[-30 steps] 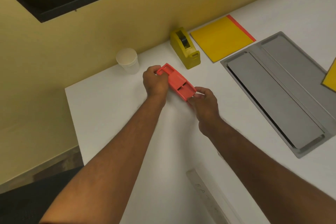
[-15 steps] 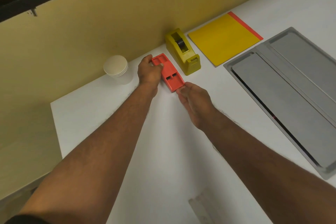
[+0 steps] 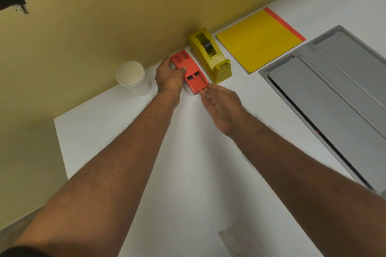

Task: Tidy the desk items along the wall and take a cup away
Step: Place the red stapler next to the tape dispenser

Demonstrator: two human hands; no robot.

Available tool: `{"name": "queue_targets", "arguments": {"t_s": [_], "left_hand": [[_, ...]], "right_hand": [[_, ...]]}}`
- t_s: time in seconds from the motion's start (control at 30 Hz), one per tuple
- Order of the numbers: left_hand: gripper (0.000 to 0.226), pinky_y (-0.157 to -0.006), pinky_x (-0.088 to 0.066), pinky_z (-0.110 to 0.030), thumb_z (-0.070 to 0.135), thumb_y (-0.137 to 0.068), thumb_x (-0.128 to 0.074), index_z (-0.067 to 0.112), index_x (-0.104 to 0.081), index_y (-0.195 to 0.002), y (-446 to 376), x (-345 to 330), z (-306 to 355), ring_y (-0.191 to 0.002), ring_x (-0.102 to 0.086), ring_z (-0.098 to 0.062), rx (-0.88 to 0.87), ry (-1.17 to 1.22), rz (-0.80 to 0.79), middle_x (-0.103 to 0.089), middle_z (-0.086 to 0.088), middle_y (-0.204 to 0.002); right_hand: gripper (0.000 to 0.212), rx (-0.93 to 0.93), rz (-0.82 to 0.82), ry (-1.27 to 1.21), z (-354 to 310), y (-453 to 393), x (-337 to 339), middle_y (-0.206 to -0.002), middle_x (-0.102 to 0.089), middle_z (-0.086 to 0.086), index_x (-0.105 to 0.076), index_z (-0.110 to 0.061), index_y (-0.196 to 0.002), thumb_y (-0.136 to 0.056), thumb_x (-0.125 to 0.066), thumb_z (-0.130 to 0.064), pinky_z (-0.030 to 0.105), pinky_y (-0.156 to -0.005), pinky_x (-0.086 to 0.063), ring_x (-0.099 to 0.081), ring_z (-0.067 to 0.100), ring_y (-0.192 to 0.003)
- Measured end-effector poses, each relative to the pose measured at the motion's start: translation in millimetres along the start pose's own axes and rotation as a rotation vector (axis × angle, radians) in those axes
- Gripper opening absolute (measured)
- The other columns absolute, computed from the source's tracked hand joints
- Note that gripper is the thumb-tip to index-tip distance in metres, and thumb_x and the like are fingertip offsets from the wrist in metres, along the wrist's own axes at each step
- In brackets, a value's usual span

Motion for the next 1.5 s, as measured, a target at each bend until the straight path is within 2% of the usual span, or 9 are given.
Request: {"name": "queue_targets", "arguments": {"t_s": [0.13, 0.2, 0.33, 0.57, 0.7, 0.8, 0.9, 1.1, 1.5], "left_hand": [[0.048, -0.109, -0.046, -0.039, 0.01, -0.093, -0.068, 0.014, -0.058, -0.14, 6, 0, 0, -0.124, -0.059, -0.019, -0.005, -0.02, 0.0, -0.062, -0.003, -0.137], [0.05, -0.108, -0.043, -0.037, 0.012, -0.094, -0.068, 0.013, -0.054, -0.142, 14, 1, 1, -0.129, -0.056, -0.023, -0.043, -0.054, 0.011, -0.059, -0.006, -0.141], [0.056, -0.111, -0.045, -0.044, 0.019, -0.096, -0.066, 0.017, -0.046, -0.148, 40, 3, -2, -0.136, -0.051, -0.025, -0.068, -0.093, 0.052, -0.05, -0.008, -0.15], [0.043, -0.109, -0.045, -0.043, 0.016, -0.096, -0.062, 0.011, -0.055, -0.138, 123, 6, -13, -0.128, -0.052, -0.021, -0.262, -0.178, 0.021, -0.054, 0.0, -0.137], [0.038, -0.109, -0.045, -0.042, 0.014, -0.096, -0.06, 0.014, -0.058, -0.134, 189, -5, -14, -0.13, -0.051, -0.023, -0.319, -0.231, -0.105, -0.054, -0.004, -0.14], [0.037, -0.113, -0.041, -0.031, 0.016, -0.096, -0.061, 0.013, -0.059, -0.133, 250, -18, -16, -0.133, -0.05, -0.02, -0.382, -0.285, -0.228, -0.054, -0.005, -0.142], [0.038, -0.111, -0.037, -0.024, 0.022, -0.098, -0.061, 0.013, -0.059, -0.135, 314, -31, -18, -0.136, -0.047, -0.019, -0.422, -0.361, -0.35, -0.053, -0.006, -0.146], [0.038, -0.115, -0.038, -0.033, 0.025, -0.098, -0.061, 0.014, -0.06, -0.134, 424, -39, -34, -0.138, -0.045, -0.02, -0.487, -0.487, -0.557, -0.052, -0.004, -0.148], [0.04, -0.113, -0.035, -0.036, 0.026, -0.096, -0.062, 0.016, -0.058, -0.135, 646, -36, -82, -0.136, -0.045, -0.022, -0.627, -0.653, -0.873, -0.051, 0.001, -0.147]], "right_hand": [[0.017, 0.004, -0.021, 0.006, -1, 0, 0, -0.126, -0.062, 0.008, -0.061, -0.021, -0.1, -0.101, -0.056, -0.005, 0.038, -0.113, -0.045, -0.058, 0.023, -0.126], [0.019, 0.016, -0.013, 0.002, 0, 1, 1, -0.129, -0.06, 0.007, -0.059, -0.018, -0.115, -0.102, -0.055, -0.005, 0.039, -0.114, -0.043, -0.057, 0.023, -0.128], [0.045, 0.029, 0.028, 0.104, 4, 19, 15, -0.148, -0.052, 0.006, -0.044, -0.01, -0.149, -0.105, -0.051, -0.013, 0.038, -0.115, -0.042, -0.055, 0.023, -0.133], [0.033, 0.28, 0.191, 0.471, 8, 95, 85, -0.13, -0.065, -0.004, -0.064, -0.019, -0.131, -0.098, -0.06, -0.015, 0.03, -0.105, -0.049, -0.061, 0.012, -0.12], [0.03, 0.357, 0.269, 0.646, 15, 153, 131, -0.129, -0.064, -0.012, -0.066, -0.021, -0.128, -0.098, -0.063, -0.023, 0.005, -0.086, -0.044, -0.062, 0.006, -0.11], [0.031, 0.376, 0.339, 0.746, 32, 197, 167, -0.135, -0.061, -0.009, -0.064, -0.023, -0.129, -0.098, -0.063, -0.028, 0.022, -0.099, -0.048, -0.06, 0.012, -0.117], [0.031, 0.401, 0.409, 0.785, 52, 242, 202, -0.132, -0.06, -0.009, -0.064, -0.024, -0.128, -0.098, -0.063, -0.028, 0.032, -0.1, -0.051, -0.059, 0.015, -0.117], [0.031, 0.418, 0.56, 0.744, 101, 345, 268, -0.127, -0.059, -0.014, -0.065, -0.023, -0.127, -0.097, -0.065, -0.026, 0.028, -0.1, -0.049, -0.057, 0.007, -0.114], [0.029, 0.344, 0.818, 0.589, 214, 556, 376, -0.123, -0.06, -0.013, -0.067, -0.019, -0.124, -0.095, -0.065, -0.019, 0.028, -0.102, -0.048, -0.056, 0.003, -0.116]]}}
Point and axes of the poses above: each hand's wrist, its own y-axis away from the middle knuckle, its own x-axis out of the back of the hand, z = x × y, the point moved 2 cm from there along -y, towards the middle knuckle
